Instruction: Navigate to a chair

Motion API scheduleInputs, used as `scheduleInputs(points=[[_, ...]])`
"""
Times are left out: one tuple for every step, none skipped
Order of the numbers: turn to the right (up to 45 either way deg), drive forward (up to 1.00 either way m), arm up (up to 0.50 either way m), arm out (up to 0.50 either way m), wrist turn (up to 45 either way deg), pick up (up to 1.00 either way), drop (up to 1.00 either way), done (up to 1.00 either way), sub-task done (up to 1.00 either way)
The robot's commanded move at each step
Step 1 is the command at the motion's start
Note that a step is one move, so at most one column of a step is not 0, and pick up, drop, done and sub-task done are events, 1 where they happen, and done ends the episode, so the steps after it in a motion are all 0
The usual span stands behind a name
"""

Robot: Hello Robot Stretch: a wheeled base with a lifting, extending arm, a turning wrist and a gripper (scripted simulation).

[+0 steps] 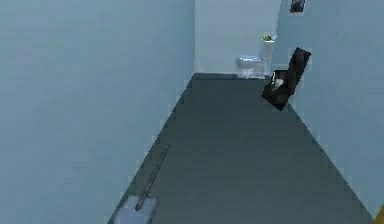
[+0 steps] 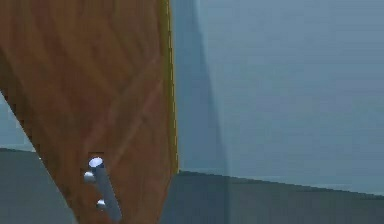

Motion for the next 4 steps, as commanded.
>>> scheduleInputs(points=[[-9.0, 0.0, 0.0, 0.0, 0.0, 0.0, 0.0, 0.0, 0.0], [0.0, 0.1, 0.0, 0.0, 0.0, 0.0, 0.0, 0.0, 0.0], [33.0, 0.0, 0.0, 0.0, 0.0, 0.0, 0.0, 0.0, 0.0], [0.0, 0.65, 0.0, 0.0, 0.0, 0.0, 0.0, 0.0, 0.0]])
